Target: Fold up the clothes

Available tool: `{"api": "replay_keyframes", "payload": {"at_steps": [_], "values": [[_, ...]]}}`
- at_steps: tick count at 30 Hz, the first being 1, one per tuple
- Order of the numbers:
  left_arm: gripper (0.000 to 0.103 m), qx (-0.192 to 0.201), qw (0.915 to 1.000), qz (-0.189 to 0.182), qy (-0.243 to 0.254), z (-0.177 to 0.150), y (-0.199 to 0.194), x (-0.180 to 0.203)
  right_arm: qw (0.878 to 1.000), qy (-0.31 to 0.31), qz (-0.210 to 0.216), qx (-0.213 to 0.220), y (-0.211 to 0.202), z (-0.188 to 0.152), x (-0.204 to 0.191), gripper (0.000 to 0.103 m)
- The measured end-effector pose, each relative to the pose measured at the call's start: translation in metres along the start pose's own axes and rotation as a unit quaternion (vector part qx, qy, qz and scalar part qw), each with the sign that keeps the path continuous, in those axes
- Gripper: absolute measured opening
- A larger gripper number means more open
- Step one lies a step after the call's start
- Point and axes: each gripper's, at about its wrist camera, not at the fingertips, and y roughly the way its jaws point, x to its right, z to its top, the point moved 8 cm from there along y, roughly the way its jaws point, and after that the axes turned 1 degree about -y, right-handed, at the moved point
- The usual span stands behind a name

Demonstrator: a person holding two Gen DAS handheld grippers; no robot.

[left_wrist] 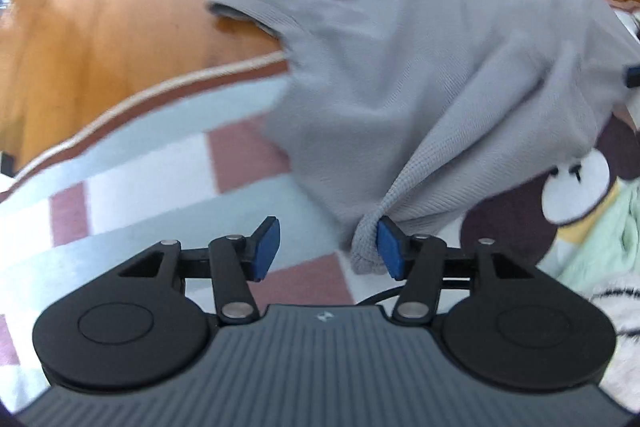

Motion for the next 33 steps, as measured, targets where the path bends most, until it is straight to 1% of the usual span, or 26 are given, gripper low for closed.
{"api": "replay_keyframes", "payload": {"at_steps": [3, 5, 8, 9, 10, 11, 13, 15, 16, 17, 18, 19, 21, 22, 23, 24, 25, 26, 27, 28, 30, 32, 33], "values": [[0.056, 0.023, 0.9995, 0.017, -0.012, 0.010, -0.018, -0.007, 0.996, 0.078, -0.030, 0.006, -0.023, -0.014, 0.059, 0.035], [0.067, 0.038, 0.9987, 0.029, -0.020, 0.016, -0.031, -0.012, 0.992, 0.121, -0.045, 0.012, -0.035, -0.024, 0.086, 0.036], [0.068, 0.060, 0.9967, 0.045, -0.031, 0.026, -0.049, -0.018, 0.981, 0.185, -0.063, 0.019, -0.050, -0.039, 0.122, 0.040], [0.068, 0.059, 0.9968, 0.043, -0.033, 0.034, -0.048, -0.010, 0.976, 0.206, -0.067, 0.018, -0.053, -0.044, 0.130, 0.042], [0.068, 0.058, 0.9968, 0.042, -0.035, 0.042, -0.046, -0.002, 0.972, 0.226, -0.068, 0.008, -0.054, -0.049, 0.134, 0.045], [0.068, 0.057, 0.9969, 0.040, -0.037, 0.050, -0.045, 0.007, 0.968, 0.244, -0.068, 0.000, -0.054, -0.055, 0.137, 0.046], [0.068, 0.055, 0.9970, 0.037, -0.041, 0.066, -0.042, 0.024, 0.965, 0.259, -0.045, 0.003, -0.052, -0.061, 0.129, 0.046], [0.068, 0.053, 0.9971, 0.033, -0.044, 0.082, -0.040, 0.040, 0.959, 0.281, -0.040, 0.009, -0.046, -0.065, 0.130, 0.049], [0.068, 0.052, 0.9971, 0.032, -0.046, 0.090, -0.039, 0.049, 0.956, 0.290, -0.047, 0.012, -0.043, -0.068, 0.136, 0.050], [0.068, 0.051, 0.9971, 0.030, -0.048, 0.098, -0.037, 0.057, 0.953, 0.296, -0.053, 0.020, -0.041, -0.068, 0.141, 0.054], [0.068, 0.050, 0.9971, 0.028, -0.050, 0.106, -0.036, 0.065, 0.952, 0.300, -0.055, 0.034, -0.043, -0.065, 0.143, 0.057], [0.068, 0.050, 0.9971, 0.026, -0.052, 0.114, -0.036, 0.074, 0.952, 0.297, -0.071, 0.035, -0.042, -0.063, 0.146, 0.057], [0.069, 0.070, 0.9954, 0.002, -0.065, 0.133, -0.055, 0.093, 0.951, 0.289, -0.100, 0.036, -0.041, -0.059, 0.153, 0.058], [0.075, 0.081, 0.9941, -0.010, -0.071, 0.142, -0.064, 0.102, 0.953, 0.282, -0.106, 0.042, -0.039, -0.057, 0.155, 0.061], [0.087, 0.099, 0.9919, -0.015, -0.079, 0.149, -0.071, 0.110, 0.953, 0.277, -0.110, 0.053, -0.037, -0.054, 0.157, 0.062], [0.092, 0.115, 0.9894, -0.021, -0.087, 0.156, -0.078, 0.117, 0.952, 0.275, -0.117, 0.066, -0.033, -0.051, 0.156, 0.062], [0.093, 0.119, 0.9883, -0.021, -0.093, 0.161, -0.079, 0.122, 0.951, 0.271, -0.128, 0.075, -0.031, -0.049, 0.156, 0.060], [0.093, 0.113, 0.9889, -0.019, -0.095, 0.162, -0.075, 0.126, 0.950, 0.264, -0.141, 0.084, -0.029, -0.048, 0.156, 0.035], [0.093, 0.100, 0.9904, -0.011, -0.094, 0.160, -0.069, 0.128, 0.952, 0.242, -0.167, 0.088, -0.028, -0.046, 0.153, 0.009], [0.093, 0.091, 0.9918, 0.004, -0.090, 0.153, -0.063, 0.127, 0.954, 0.203, -0.205, 0.086, -0.029, -0.042, 0.148, 0.001], [0.093, 0.085, 0.9937, 0.035, -0.065, 0.134, -0.052, 0.121, 0.949, 0.128, -0.276, 0.080, -0.033, -0.034, 0.138, 0.001], [0.093, 0.079, 0.9942, 0.067, -0.031, 0.109, -0.041, 0.112, 0.944, 0.093, -0.309, 0.065, -0.035, -0.032, 0.133, 0.001], [0.093, 0.084, 0.9925, 0.088, -0.010, 0.097, -0.038, 0.105, 0.941, 0.075, -0.325, 0.057, -0.037, -0.031, 0.130, 0.001]]}}
